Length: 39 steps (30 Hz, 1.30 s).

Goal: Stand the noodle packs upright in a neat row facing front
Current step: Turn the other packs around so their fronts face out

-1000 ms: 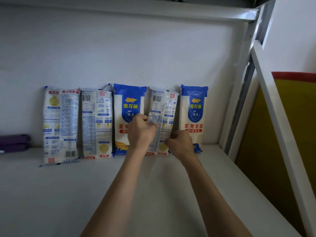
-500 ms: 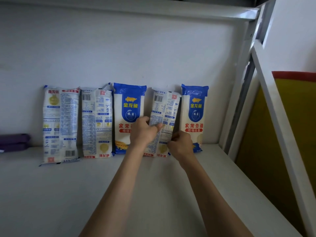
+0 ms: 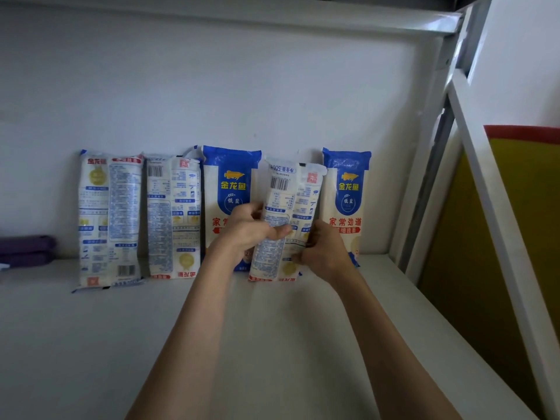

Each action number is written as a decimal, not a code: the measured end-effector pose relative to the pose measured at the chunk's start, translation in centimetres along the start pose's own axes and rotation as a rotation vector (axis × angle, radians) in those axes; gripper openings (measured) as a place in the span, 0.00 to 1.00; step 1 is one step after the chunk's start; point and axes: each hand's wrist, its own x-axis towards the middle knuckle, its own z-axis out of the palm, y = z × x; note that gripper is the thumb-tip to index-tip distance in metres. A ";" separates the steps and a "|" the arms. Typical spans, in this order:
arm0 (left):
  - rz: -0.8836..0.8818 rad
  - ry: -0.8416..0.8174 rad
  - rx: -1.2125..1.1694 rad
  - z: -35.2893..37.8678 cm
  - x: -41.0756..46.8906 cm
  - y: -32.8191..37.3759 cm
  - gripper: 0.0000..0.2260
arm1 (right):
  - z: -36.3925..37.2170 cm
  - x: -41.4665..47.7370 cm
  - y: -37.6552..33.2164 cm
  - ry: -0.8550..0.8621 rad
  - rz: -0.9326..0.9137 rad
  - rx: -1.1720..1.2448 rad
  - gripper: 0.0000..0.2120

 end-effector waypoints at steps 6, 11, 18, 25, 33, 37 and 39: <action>0.169 -0.055 0.014 -0.4 -0.5 0.9 0.19 | -1.4 -0.8 -0.7 -0.149 -0.078 0.032 0.24; 0.215 -0.020 -0.029 -0.5 -0.8 1.1 0.18 | -1.6 -0.8 -0.9 -0.231 -0.098 0.039 0.20; 0.213 -0.097 -0.063 -1.1 -1.1 2.6 0.20 | -3.1 -0.6 -1.6 -0.219 -0.124 0.068 0.14; 0.092 0.031 -0.318 -0.6 -1.2 2.6 0.12 | -4.9 -0.9 -2.3 -0.354 -0.024 0.081 0.13; 0.066 0.181 -0.369 -0.9 -0.9 2.9 0.08 | -5.0 -1.3 -1.7 -0.414 0.077 0.082 0.13; 0.149 0.124 -0.307 -1.4 -1.4 3.7 0.09 | -3.6 -1.0 -0.9 -0.318 0.091 0.335 0.07; 0.147 -0.003 -0.359 -2.0 -1.6 4.2 0.09 | -3.2 -1.1 -0.6 -0.311 0.134 0.490 0.07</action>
